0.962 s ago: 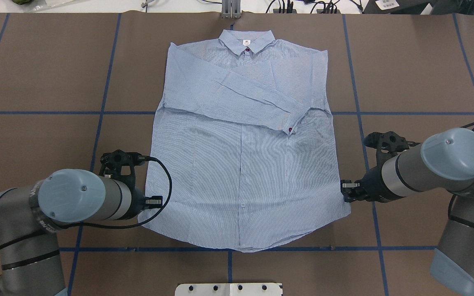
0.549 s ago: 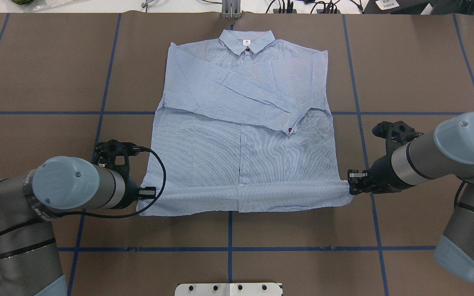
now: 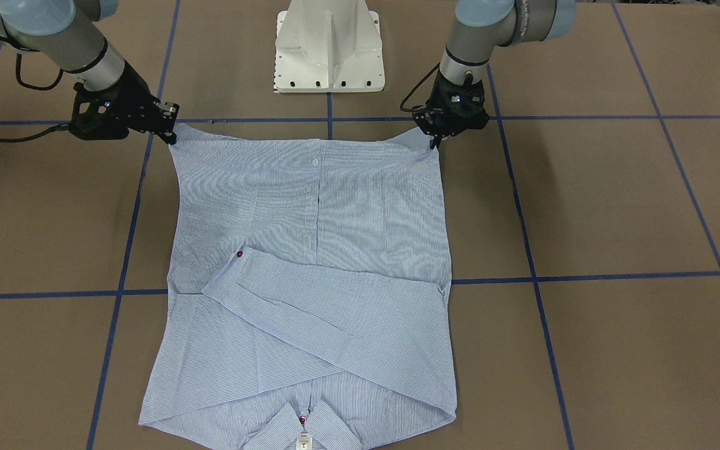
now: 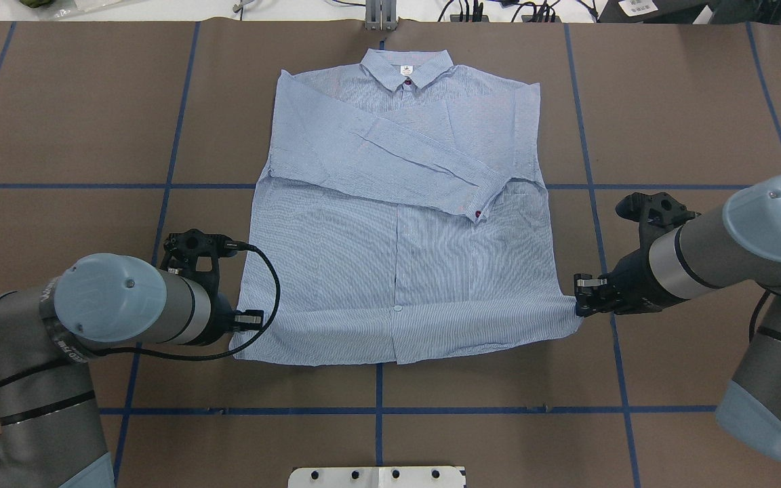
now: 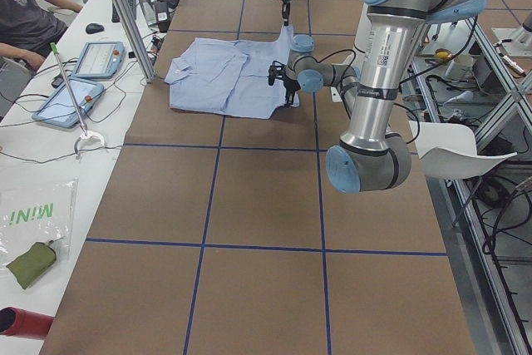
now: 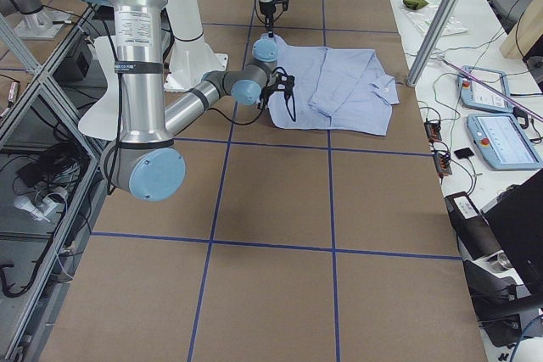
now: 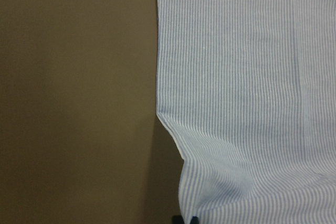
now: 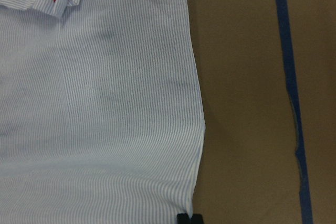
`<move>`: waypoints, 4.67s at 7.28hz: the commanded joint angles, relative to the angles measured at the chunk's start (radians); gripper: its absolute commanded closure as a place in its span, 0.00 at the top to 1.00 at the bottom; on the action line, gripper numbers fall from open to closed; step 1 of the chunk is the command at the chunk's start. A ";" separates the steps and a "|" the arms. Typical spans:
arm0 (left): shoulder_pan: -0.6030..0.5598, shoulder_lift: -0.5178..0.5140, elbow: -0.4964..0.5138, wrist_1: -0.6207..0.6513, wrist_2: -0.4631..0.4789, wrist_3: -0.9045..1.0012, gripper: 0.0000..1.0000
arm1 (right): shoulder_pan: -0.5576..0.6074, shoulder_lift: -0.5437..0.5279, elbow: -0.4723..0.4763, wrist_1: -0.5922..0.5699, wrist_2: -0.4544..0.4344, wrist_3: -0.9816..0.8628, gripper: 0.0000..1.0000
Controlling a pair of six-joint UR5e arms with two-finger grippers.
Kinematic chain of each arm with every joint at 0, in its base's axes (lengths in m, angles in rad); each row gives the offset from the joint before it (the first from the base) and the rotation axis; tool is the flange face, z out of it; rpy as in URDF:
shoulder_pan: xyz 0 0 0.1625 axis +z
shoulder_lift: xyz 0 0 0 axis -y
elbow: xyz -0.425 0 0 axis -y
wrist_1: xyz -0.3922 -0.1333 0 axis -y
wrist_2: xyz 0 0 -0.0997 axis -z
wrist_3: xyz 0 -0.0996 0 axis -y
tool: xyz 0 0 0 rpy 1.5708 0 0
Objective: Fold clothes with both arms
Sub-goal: 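Close the left gripper on the hem corner while the right gripper holds its corner, then lift both hem corners with both grippers, then carry both hem corners over the shirt toward the collar with both grippers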
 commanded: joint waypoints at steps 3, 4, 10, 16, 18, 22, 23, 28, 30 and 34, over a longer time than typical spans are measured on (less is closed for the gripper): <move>-0.006 0.010 -0.125 0.035 -0.093 0.000 0.00 | 0.035 -0.008 0.056 0.005 0.100 0.000 0.00; -0.007 0.012 -0.137 0.036 -0.093 0.000 0.00 | 0.038 -0.011 0.081 0.004 0.112 0.000 0.00; -0.004 0.024 -0.253 0.131 -0.153 -0.015 0.00 | 0.050 -0.019 0.137 0.005 0.201 0.000 0.00; 0.039 0.021 -0.311 0.308 -0.194 -0.043 0.00 | 0.112 -0.036 0.173 0.007 0.355 0.000 0.00; 0.039 0.012 -0.288 0.303 -0.194 -0.027 0.00 | 0.134 -0.030 0.152 0.007 0.355 0.000 0.00; -0.107 -0.053 -0.165 0.299 -0.193 0.130 0.00 | 0.194 -0.010 0.075 0.007 0.353 -0.061 0.00; -0.128 -0.053 -0.154 0.296 -0.193 0.158 0.00 | 0.210 0.024 0.049 0.007 0.355 -0.061 0.00; -0.194 -0.115 -0.003 0.130 -0.193 0.198 0.00 | 0.317 0.237 -0.156 0.005 0.349 -0.063 0.00; -0.268 -0.122 0.013 0.110 -0.194 0.201 0.00 | 0.339 0.280 -0.204 0.005 0.329 -0.061 0.00; -0.335 -0.177 0.094 0.031 -0.190 0.201 0.00 | 0.400 0.368 -0.319 0.007 0.303 -0.063 0.00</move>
